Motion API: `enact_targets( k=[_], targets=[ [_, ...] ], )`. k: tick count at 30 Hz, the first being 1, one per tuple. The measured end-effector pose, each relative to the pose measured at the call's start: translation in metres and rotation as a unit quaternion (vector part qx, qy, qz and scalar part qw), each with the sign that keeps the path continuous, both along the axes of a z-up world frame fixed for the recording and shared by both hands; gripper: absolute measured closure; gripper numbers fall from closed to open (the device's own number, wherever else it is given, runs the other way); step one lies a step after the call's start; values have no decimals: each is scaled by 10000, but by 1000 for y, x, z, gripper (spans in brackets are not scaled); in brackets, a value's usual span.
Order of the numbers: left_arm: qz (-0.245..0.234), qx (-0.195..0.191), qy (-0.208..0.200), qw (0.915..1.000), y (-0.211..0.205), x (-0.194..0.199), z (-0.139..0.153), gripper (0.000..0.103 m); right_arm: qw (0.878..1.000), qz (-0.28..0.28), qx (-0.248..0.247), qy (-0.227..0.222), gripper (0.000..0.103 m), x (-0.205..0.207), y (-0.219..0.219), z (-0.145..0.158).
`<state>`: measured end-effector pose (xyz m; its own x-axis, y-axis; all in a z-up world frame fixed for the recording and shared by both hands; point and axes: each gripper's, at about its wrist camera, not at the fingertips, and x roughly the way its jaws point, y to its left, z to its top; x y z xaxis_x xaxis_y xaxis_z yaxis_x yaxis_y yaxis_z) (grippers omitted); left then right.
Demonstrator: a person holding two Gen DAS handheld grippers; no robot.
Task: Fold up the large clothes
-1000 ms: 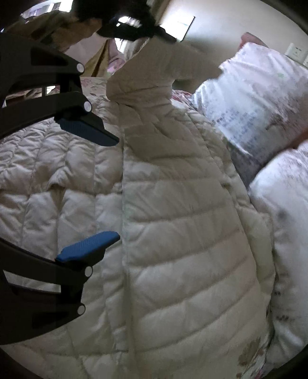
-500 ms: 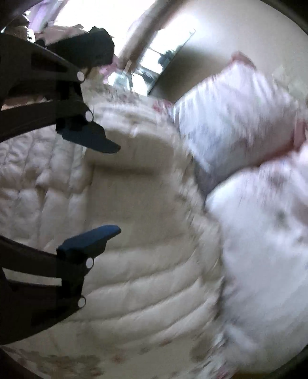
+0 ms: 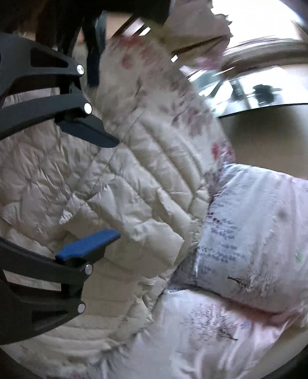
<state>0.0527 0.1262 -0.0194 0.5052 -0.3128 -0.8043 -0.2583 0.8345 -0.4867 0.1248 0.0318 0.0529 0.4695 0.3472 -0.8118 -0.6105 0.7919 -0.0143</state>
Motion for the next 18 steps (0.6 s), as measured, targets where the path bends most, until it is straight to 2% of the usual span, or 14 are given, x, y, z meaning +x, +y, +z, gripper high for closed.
enact_targets(
  k=[2,3,4,5,6,7,9,11,14,15,18],
  targets=[
    [49,17,34,10000,3,-4,-2,31,9989,-120,-394,-231,33,1,6,-9],
    [63,33,49,10000,5,-6,-2,31,9976,-213,-571,-324,37,3,7,-13],
    [65,46,55,10000,5,-8,-3,31,9961,-347,-723,-367,57,5,7,-17],
    [63,59,56,9999,6,-10,-3,31,9957,-485,-741,-268,72,11,4,-21],
    [60,82,53,9999,7,-11,-3,31,9958,-616,-665,-161,77,15,1,-23],
    [60,103,45,9999,6,-10,-2,31,9957,-826,-410,-5,88,20,-12,-22],
    [63,125,29,9999,5,-10,-2,31,9923,-1228,38,175,91,27,-37,-17],
    [60,150,22,9999,3,-8,-1,31,9836,-1708,500,298,92,32,-67,-12],
    [45,217,20,9998,1,-8,-2,31,9581,-2454,1322,655,92,35,-118,-11],
    [39,252,15,9997,0,-8,-1,31,9455,-2703,1596,869,92,34,-137,-16],
    [41,461,-41,9989,-4,-7,0,31,9219,-3070,1959,1319,85,32,-167,-33]
  ],
)
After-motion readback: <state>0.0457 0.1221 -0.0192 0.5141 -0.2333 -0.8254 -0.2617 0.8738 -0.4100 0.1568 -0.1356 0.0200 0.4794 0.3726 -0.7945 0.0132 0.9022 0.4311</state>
